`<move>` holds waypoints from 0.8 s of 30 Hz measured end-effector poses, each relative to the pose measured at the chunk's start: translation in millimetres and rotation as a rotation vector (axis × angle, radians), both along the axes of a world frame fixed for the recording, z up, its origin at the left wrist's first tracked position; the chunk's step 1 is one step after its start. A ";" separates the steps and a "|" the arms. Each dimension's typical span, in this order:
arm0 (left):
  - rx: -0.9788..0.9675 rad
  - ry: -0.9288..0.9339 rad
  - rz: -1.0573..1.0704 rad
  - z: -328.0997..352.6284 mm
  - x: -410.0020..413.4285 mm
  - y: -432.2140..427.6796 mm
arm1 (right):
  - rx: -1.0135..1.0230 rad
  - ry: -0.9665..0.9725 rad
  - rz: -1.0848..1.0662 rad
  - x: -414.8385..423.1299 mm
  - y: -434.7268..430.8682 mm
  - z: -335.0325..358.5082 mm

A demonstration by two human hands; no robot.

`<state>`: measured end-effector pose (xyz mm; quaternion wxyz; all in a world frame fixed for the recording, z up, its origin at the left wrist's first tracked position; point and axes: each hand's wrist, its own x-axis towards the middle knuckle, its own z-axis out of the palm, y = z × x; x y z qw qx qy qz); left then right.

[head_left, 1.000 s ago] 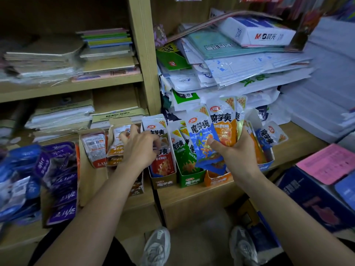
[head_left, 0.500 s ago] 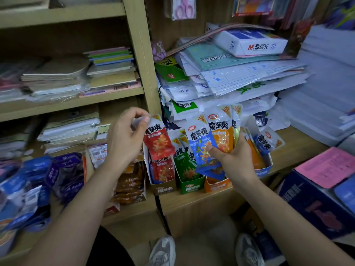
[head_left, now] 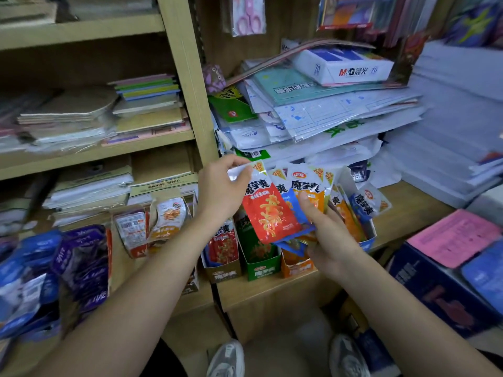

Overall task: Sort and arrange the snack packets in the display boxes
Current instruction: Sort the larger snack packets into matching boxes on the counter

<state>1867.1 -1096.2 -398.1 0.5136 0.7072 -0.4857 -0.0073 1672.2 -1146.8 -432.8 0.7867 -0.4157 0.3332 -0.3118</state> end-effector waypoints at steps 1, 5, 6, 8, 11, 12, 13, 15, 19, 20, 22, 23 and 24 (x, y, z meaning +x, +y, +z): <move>0.006 0.003 -0.012 -0.3 -2.5 -1.8 | -0.023 0.004 0.019 -0.1 0.7 0.8; 0.027 0.035 -0.074 0.5 -12.0 -4.3 | -0.112 0.046 0.037 0.1 1.6 -2.7; 0.036 0.020 -0.089 1.3 -11.4 -3.8 | -0.125 0.051 0.040 -0.3 1.0 -4.5; 0.043 0.023 -0.120 3.9 -5.6 1.4 | -0.145 0.048 0.039 -2.6 -0.8 -6.7; 0.051 0.007 -0.118 0.1 17.7 19.9 | -0.187 0.047 0.020 -4.1 -1.2 -6.1; 0.101 -0.057 -0.113 -4.1 28.1 28.2 | -0.217 0.055 0.015 -3.4 -0.9 -6.5; 0.192 -0.139 -0.134 -9.8 39.3 36.7 | -0.242 0.065 0.005 -1.9 0.1 -6.5; 0.485 -0.316 -0.270 -23.8 59.8 50.7 | -0.274 0.082 -0.018 2.3 2.7 -7.8; 1.181 -0.721 -0.494 -37.3 80.0 64.7 | -0.308 0.093 0.004 12.1 9.4 -9.7; 1.277 -0.804 -0.530 -36.7 79.8 64.0 | -0.310 0.095 0.011 13.9 10.5 -10.7; 1.377 -0.961 -0.606 -35.5 77.6 57.0 | -0.315 0.104 0.028 16.9 13.0 -12.4; 1.412 -1.015 -0.628 -36.4 77.5 52.4 | -0.321 0.112 0.033 18.1 14.2 -13.2; 1.445 -1.058 -0.640 -37.3 77.4 48.5 | -0.328 0.123 0.036 18.8 15.4 -14.4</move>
